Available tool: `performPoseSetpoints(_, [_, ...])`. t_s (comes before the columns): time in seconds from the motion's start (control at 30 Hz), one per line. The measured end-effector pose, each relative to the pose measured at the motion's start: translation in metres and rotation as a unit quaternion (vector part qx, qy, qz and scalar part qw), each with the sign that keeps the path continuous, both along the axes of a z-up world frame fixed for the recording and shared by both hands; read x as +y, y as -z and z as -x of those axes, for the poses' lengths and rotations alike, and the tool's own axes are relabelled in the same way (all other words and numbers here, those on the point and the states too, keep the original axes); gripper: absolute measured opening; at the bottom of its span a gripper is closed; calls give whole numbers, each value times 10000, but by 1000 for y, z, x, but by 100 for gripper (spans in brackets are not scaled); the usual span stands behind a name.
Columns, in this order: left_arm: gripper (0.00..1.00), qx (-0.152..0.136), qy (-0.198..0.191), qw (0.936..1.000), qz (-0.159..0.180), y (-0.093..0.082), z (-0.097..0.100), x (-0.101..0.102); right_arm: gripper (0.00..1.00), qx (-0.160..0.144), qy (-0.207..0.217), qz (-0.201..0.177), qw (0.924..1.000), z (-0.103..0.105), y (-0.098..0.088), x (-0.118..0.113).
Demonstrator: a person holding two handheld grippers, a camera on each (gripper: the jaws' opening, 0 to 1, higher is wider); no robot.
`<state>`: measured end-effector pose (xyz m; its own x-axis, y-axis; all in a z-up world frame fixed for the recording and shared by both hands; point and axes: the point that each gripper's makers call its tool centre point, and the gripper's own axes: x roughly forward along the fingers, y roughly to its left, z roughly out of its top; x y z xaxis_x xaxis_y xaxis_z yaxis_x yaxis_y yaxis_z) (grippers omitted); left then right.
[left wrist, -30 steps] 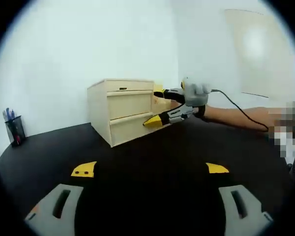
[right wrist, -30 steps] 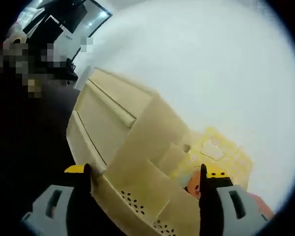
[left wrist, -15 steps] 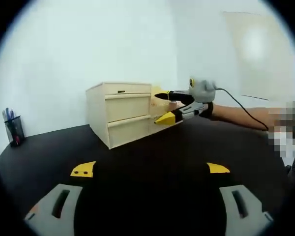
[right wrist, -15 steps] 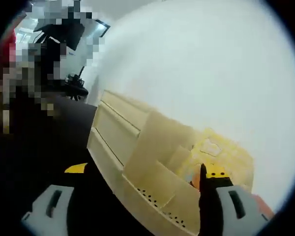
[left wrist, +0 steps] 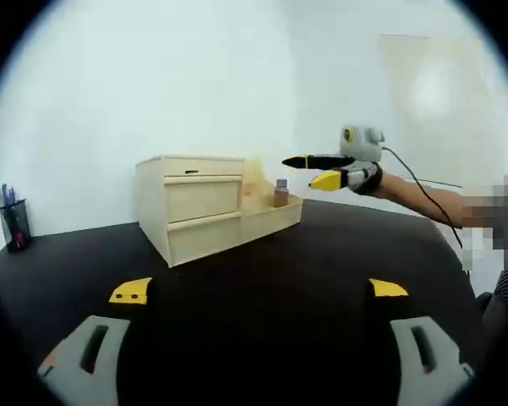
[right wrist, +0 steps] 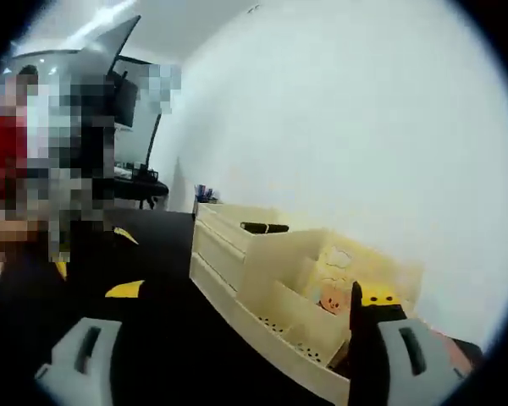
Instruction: Open the drawer, pick up the cosmetic bottles from the table one by one, place them into the drawer, release the gripper, close the drawer, and move the gripper away
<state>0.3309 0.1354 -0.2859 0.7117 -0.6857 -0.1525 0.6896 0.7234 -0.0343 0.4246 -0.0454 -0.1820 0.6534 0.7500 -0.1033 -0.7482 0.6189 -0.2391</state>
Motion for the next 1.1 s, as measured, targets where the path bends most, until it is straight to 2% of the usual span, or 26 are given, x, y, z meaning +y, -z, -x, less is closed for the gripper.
performPoseSetpoints(0.2, [96,-23,-10,9999,103,-4,1,1,93,56,-30,90,9999,26,-4,-17])
performPoseSetpoints(0.33, [96,-91,-12,9997,244,-10,4,1,93,262,-40,-124,9996,36,0,-29])
performPoseSetpoints(0.47, [96,-119,-33,9982,586,-18,2,4,93,328,3,-57,9994,44,8,-37])
performPoseSetpoints(0.7, [96,-171,-25,9982,570,-20,-4,2,93,360,144,-114,9992,61,11,-68])
performPoseSetpoints(0.8, [96,-187,-17,9982,566,-20,-2,1,93,379,217,-60,9990,68,13,-82])
performPoseSetpoints(1.1, [96,-136,-9,9990,433,-16,3,0,93,493,438,-238,9975,90,16,-130])
